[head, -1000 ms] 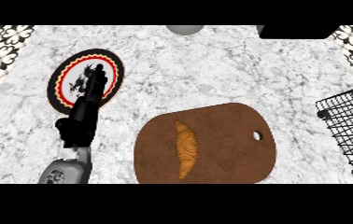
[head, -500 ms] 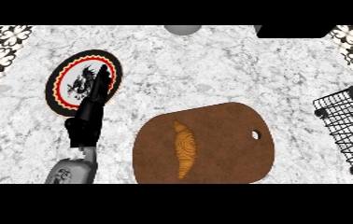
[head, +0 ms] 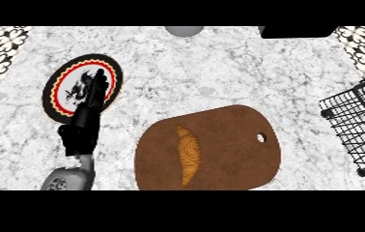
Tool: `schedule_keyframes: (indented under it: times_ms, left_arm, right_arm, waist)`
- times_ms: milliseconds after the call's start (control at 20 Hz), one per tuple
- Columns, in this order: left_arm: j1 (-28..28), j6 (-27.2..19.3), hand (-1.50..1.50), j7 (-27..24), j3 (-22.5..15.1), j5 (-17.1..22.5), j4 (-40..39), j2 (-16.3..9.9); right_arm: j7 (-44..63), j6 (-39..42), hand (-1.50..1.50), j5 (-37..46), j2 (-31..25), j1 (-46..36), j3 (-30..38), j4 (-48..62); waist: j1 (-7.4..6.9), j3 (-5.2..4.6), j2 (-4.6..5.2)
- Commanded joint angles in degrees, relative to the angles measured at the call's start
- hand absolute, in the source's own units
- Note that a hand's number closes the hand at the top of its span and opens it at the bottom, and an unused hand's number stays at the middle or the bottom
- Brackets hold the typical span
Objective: Pick the tomato from the cutting board and place it in the tiered basket
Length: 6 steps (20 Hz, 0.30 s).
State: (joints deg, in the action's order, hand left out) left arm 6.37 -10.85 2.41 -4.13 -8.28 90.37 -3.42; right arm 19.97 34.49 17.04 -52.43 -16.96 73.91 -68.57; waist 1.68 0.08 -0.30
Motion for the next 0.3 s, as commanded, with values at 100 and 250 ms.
schedule_keyframes:
  times_ms: [100, 250]
  left_arm:
    - [1.3, -2.1, 0.0, 0.0, -0.3, -1.2, -2.0, 1.9]
    - [1.0, -0.5, 0.0, 0.9, 1.4, -0.1, -0.8, -0.4]
  right_arm:
    - [-14.5, 6.2, -1.5, -3.6, -3.6, 14.4, 12.5, 13.4]
    - [-20.6, 11.2, -1.5, -5.6, -7.3, 20.5, 16.5, 21.4]
  waist:
    - [1.23, 0.13, 0.08]
    - [1.47, 0.2, -0.06]
